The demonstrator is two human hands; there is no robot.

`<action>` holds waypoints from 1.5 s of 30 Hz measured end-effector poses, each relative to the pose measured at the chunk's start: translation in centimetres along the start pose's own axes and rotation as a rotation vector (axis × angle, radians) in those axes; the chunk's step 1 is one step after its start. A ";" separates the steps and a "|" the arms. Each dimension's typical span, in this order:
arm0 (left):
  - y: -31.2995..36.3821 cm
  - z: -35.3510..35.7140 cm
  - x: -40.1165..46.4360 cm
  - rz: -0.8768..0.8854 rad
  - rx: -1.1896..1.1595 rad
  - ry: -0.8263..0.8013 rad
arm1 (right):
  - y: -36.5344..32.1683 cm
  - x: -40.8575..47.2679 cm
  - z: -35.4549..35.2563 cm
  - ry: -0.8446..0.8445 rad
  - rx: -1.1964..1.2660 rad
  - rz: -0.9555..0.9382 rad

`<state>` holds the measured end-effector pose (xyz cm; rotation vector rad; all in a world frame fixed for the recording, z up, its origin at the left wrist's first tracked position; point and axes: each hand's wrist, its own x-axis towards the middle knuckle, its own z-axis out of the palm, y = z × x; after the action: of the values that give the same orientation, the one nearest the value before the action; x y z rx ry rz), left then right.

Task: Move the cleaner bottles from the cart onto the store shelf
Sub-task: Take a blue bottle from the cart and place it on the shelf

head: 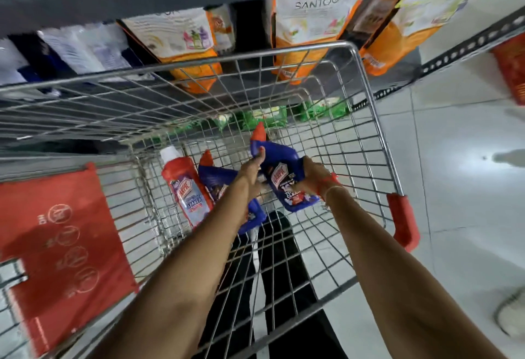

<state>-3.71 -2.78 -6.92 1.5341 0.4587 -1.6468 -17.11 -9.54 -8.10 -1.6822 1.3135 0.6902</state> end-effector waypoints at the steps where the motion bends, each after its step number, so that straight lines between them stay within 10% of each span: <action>1: 0.5 0.0 -0.5 0.021 0.033 0.007 | -0.2 -0.5 -0.3 0.010 0.034 -0.009; 21: 12.6 9.6 -27.9 1.428 0.222 -0.147 | -12.1 -21.8 -16.8 0.878 0.619 -0.690; 34: 23.7 15.3 -29.0 1.361 0.224 -0.153 | -16.1 -17.7 -27.1 0.994 0.616 -0.690; 45: 15.8 9.2 -24.9 1.451 0.088 0.159 | -13.7 -17.2 -19.0 1.251 0.814 -0.786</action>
<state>0.35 -11.20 22.50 1.4211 -0.5896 -0.3969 -10.66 -17.22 19.15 -1.6421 1.1893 -1.3842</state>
